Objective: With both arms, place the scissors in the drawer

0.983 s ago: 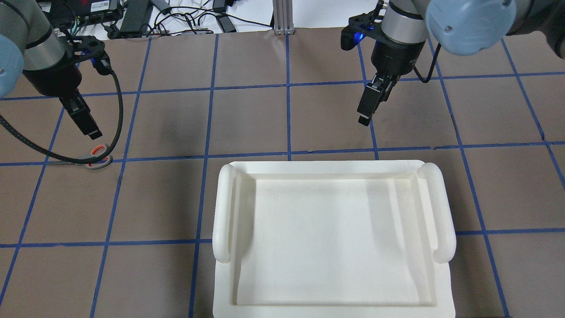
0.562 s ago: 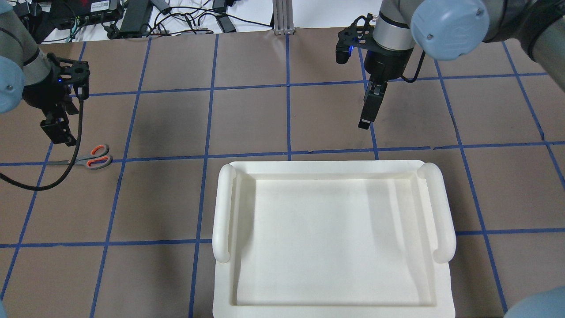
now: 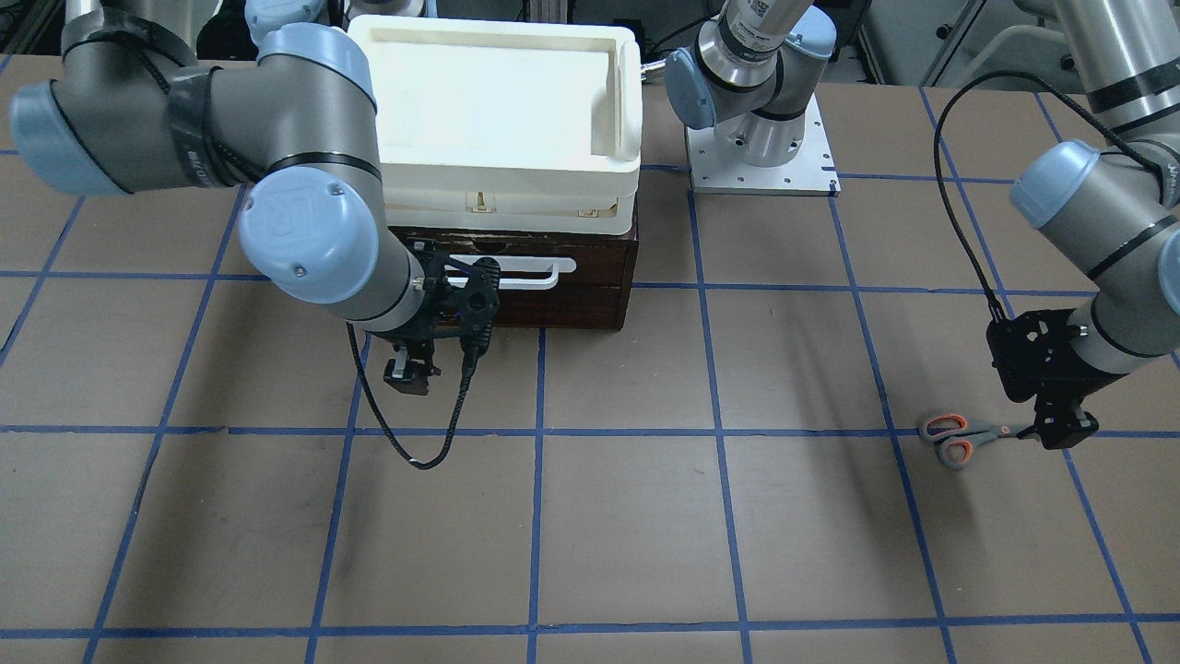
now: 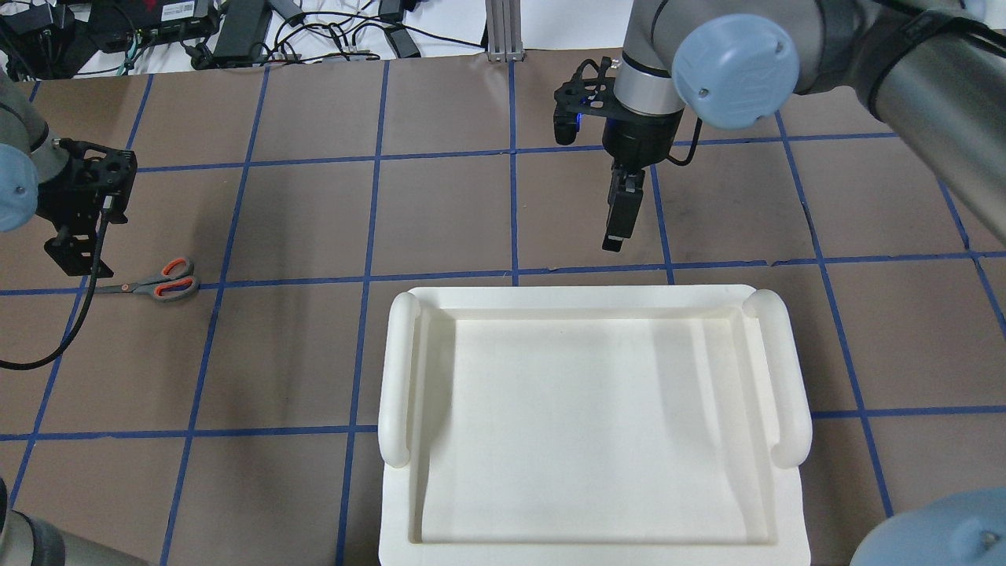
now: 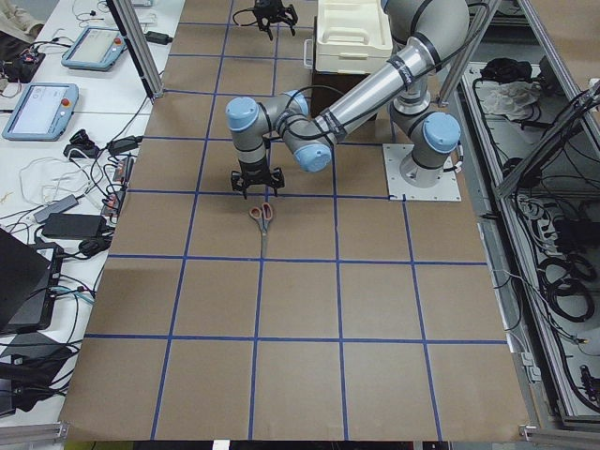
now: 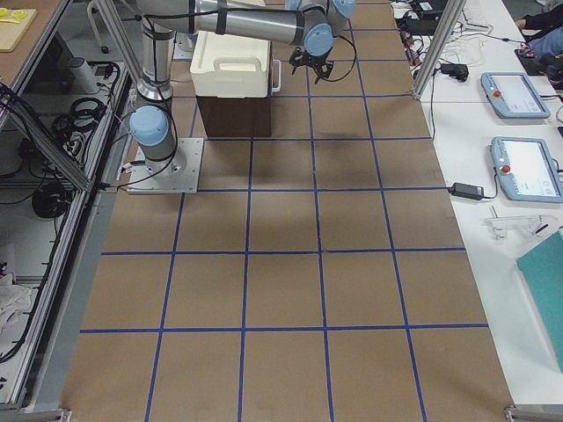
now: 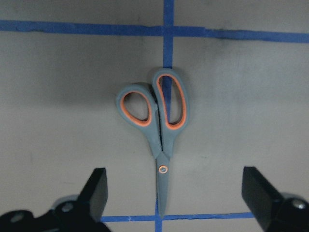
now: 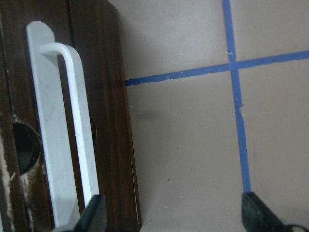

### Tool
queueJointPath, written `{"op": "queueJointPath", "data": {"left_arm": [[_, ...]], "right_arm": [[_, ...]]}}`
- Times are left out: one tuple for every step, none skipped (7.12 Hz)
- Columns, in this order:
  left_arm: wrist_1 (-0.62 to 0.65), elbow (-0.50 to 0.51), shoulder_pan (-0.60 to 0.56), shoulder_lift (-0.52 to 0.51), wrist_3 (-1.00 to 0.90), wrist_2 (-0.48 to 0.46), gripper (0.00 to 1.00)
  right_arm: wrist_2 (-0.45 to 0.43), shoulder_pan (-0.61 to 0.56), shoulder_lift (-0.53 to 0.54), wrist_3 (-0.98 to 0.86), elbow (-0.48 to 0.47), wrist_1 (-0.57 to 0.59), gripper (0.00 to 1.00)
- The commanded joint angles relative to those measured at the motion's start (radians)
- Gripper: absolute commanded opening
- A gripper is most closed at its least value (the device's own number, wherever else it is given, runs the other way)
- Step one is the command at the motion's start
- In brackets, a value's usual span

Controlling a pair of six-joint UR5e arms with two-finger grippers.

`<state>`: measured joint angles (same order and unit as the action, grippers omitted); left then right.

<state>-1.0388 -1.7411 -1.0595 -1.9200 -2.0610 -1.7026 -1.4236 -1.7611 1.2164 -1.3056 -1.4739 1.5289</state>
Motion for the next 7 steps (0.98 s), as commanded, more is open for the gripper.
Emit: {"op": "queueJointPath", "data": {"left_arm": [[0.180, -0.058, 0.048, -0.051, -0.150, 0.027, 0.99], [0.206, -0.064, 0.070, -0.057, -0.166, 0.050, 0.93], [0.206, -0.064, 0.082, -0.066, -0.175, 0.096, 0.93], [0.212, -0.064, 0.093, -0.085, -0.206, 0.101, 0.90], [0.207, -0.064, 0.114, -0.103, -0.226, 0.135, 0.88], [0.203, -0.064, 0.146, -0.106, -0.232, 0.173, 0.87], [0.197, -0.066, 0.148, -0.111, -0.232, 0.175, 0.86]], "right_arm": [[-0.011, -0.069, -0.024, -0.044, -0.006, -0.006, 1.00], [0.002, -0.073, -0.031, -0.043, -0.008, -0.007, 1.00], [0.003, -0.081, -0.037, -0.041, -0.011, -0.010, 1.00], [-0.001, -0.087, -0.037, -0.035, -0.012, -0.010, 1.00], [0.002, -0.089, -0.038, -0.028, -0.016, -0.010, 1.00], [-0.004, -0.093, -0.038, -0.027, -0.026, -0.015, 1.00], [-0.012, -0.104, -0.038, -0.021, -0.038, -0.015, 1.00]]}}
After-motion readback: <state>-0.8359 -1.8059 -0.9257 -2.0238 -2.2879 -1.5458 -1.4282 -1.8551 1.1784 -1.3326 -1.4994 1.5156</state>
